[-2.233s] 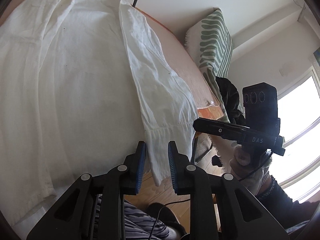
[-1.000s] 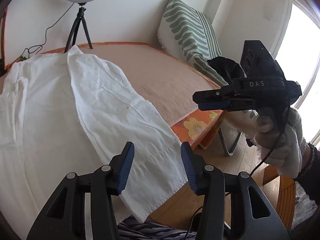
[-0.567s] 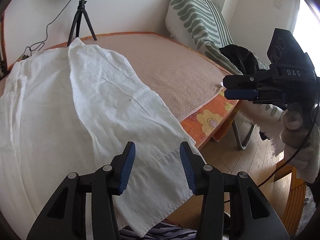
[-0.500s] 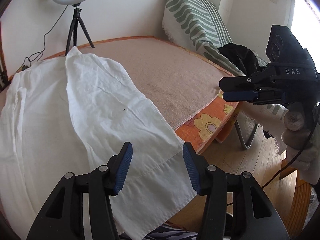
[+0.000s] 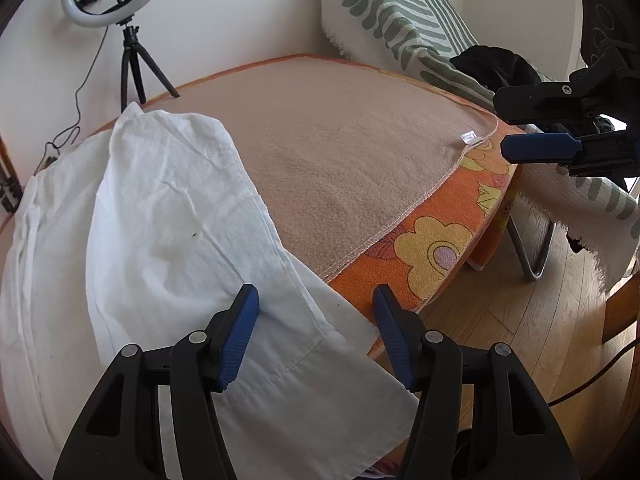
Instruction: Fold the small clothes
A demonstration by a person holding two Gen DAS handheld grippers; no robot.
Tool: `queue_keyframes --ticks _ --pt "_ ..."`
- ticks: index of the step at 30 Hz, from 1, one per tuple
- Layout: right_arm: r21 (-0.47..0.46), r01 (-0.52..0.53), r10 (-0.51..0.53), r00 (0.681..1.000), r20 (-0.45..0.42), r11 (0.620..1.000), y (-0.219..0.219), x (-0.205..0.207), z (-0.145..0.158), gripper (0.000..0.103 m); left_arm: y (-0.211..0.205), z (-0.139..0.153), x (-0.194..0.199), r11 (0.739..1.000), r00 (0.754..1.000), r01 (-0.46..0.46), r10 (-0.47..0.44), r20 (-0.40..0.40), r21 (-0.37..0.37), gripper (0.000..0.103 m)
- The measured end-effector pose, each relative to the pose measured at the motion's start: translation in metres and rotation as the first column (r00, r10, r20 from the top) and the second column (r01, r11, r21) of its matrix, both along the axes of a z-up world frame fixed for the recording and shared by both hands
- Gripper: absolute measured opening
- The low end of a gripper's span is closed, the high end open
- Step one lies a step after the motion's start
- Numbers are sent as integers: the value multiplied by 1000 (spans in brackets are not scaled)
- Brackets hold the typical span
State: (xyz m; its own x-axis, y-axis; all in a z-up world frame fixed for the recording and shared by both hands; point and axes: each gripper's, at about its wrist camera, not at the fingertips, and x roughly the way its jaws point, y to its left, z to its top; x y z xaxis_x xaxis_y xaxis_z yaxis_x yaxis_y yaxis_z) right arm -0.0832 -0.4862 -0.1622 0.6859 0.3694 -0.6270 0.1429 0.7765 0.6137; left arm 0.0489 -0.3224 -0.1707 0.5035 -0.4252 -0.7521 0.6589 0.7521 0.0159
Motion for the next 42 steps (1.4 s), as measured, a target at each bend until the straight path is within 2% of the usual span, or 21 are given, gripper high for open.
queue_keyframes --ticks 2,3,4,9,12,15,18,20,22,26,28,32,34,36,37,39,42 --pt "-3 -7 7 1000 2 1000 2 3 1 48 5 0 1 1000 1000 1 -1 18 -13 33" --pt "-8 -12 12 1000 3 1000 4 6 2 48 11 1 3 999 1000 3 -3 14 -36 14" --pt "-12 -20 20 1000 6 1000 7 8 3 48 17 2 8 997 1000 1 -3 -16 -80 6" --pt "-62 -72 73 997 14 996 22 33 11 48 47 6 20 962 984 -101 59 -168 -255 4" --pt "-81 -115 117 993 21 990 30 61 18 48 59 15 20 940 978 -132 72 -197 -316 3" --pt "-48 -181 182 983 29 982 36 100 25 52 64 21 18 929 977 -138 71 -201 -344 3" --pt "-85 -164 166 986 18 983 41 142 29 56 69 23 18 915 972 -155 72 -226 -374 3" --pt "-63 -187 187 982 1 980 43 173 25 57 73 24 18 905 966 -164 67 -248 -392 3" --pt "-30 -213 212 977 -28 977 47 203 16 63 79 28 17 896 965 -174 73 -252 -408 3" --pt "22 -206 207 974 -95 978 56 254 -9 64 94 36 16 874 965 -198 96 -244 -444 3" --pt "36 -194 197 974 -111 980 61 271 -20 64 99 40 15 875 970 -201 114 -215 -441 3" --pt "77 -192 201 972 -124 978 74 293 -36 64 110 40 16 858 964 -228 133 -231 -461 3" --pt "90 -212 222 967 -127 973 83 300 -39 56 116 38 18 843 957 -248 138 -254 -478 3" --pt "68 -235 243 960 -137 970 93 304 -35 24 122 35 18 826 950 -267 139 -279 -497 3" --pt "41 -237 240 960 -142 971 98 305 -30 17 124 33 16 818 946 -276 139 -293 -504 3" --pt "-14 -242 237 961 -143 970 106 306 -18 10 130 30 13 806 940 -290 139 -312 -516 3" --pt "-109 -258 241 959 -149 960 123 310 4 9 141 25 9 789 931 -312 143 -335 -529 2"
